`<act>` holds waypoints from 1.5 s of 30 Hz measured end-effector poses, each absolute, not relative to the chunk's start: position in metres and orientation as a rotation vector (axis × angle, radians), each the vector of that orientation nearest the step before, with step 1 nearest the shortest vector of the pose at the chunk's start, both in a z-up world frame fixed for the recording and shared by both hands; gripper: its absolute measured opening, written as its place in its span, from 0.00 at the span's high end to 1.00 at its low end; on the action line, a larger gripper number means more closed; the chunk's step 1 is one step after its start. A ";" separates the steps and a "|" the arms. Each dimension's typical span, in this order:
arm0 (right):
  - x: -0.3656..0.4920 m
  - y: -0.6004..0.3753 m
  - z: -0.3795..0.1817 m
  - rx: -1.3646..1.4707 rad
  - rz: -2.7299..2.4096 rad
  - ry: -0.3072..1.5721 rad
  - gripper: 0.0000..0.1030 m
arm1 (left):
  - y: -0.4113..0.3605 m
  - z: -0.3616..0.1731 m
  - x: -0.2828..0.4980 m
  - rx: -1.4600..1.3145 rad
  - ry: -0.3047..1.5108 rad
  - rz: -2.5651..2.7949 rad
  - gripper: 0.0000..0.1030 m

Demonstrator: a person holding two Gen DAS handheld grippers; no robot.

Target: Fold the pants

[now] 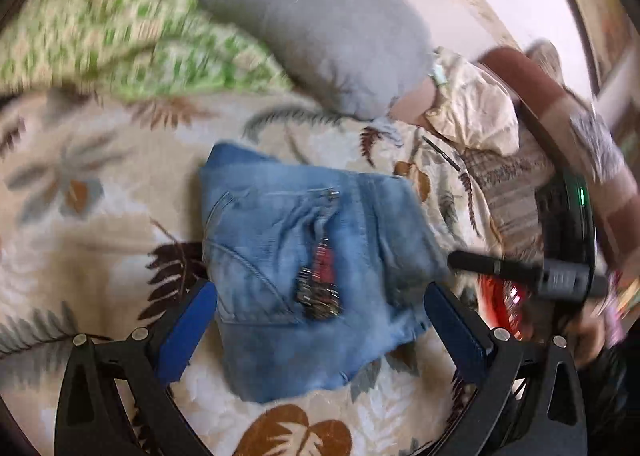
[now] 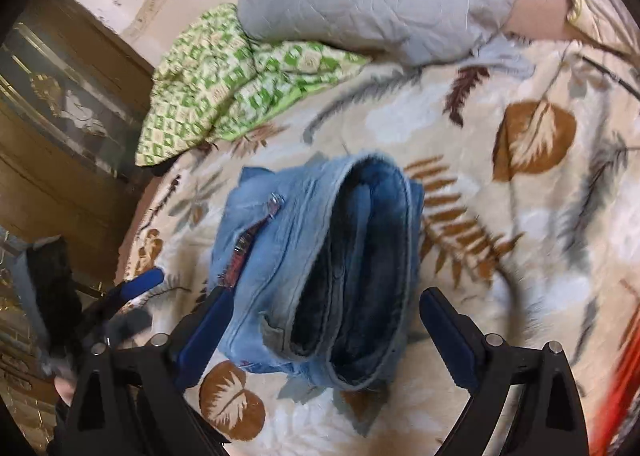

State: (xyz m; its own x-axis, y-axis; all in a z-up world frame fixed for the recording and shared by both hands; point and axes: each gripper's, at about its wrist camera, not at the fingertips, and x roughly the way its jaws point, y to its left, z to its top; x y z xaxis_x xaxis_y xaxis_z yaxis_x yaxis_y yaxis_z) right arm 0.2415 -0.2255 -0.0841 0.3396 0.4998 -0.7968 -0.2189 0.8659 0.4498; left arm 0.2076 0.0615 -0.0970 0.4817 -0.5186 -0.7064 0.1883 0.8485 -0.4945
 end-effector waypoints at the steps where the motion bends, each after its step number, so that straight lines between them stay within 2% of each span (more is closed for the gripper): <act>1: 0.243 -0.222 -0.092 0.294 0.472 1.151 0.07 | 0.067 -0.109 0.218 -0.438 1.012 -0.454 0.00; 5: 0.253 -0.220 -0.126 0.341 0.404 1.196 0.07 | 0.072 -0.142 0.239 -0.559 1.082 -0.465 0.00; 9: 0.261 -0.234 -0.167 0.537 0.418 1.256 0.07 | 0.059 -0.178 0.249 -0.568 1.168 -0.466 0.00; 12: 0.262 -0.242 -0.188 0.636 0.447 1.254 0.06 | 0.048 -0.185 0.238 -0.517 1.096 -0.485 0.00; 15: 0.259 -0.241 -0.188 0.612 0.469 1.211 0.06 | 0.046 -0.185 0.235 -0.516 1.083 -0.499 0.00; 17: 0.255 -0.235 -0.185 0.565 0.460 1.195 0.13 | 0.047 -0.185 0.237 -0.543 1.093 -0.509 0.00; 19: 0.251 -0.225 -0.179 0.477 0.443 1.166 0.29 | 0.048 -0.185 0.238 -0.548 1.099 -0.516 0.00; 23: 0.237 -0.204 -0.166 0.285 0.389 1.092 0.41 | 0.039 -0.182 0.237 -0.470 1.082 -0.506 0.00; 24: 0.235 -0.200 -0.163 0.257 0.379 1.077 0.43 | 0.038 -0.181 0.235 -0.445 1.075 -0.490 0.09; 25: 0.232 -0.195 -0.160 0.230 0.369 1.060 0.46 | 0.033 -0.177 0.230 -0.403 1.054 -0.479 0.26; 26: 0.230 -0.192 -0.159 0.208 0.360 1.048 0.47 | 0.032 -0.173 0.225 -0.384 1.035 -0.476 0.32; 27: 0.228 -0.190 -0.157 0.186 0.352 1.037 0.48 | 0.032 -0.170 0.222 -0.369 1.015 -0.469 0.44; 28: 0.225 -0.186 -0.155 0.161 0.343 1.022 0.48 | 0.029 -0.164 0.216 -0.343 0.985 -0.468 0.50; 37: 0.212 -0.172 -0.143 0.067 0.298 0.926 0.57 | 0.025 -0.151 0.210 -0.303 0.939 -0.470 0.59; 45: 0.206 -0.164 -0.119 0.061 0.272 0.839 0.62 | 0.038 -0.132 0.216 -0.288 0.877 -0.496 0.60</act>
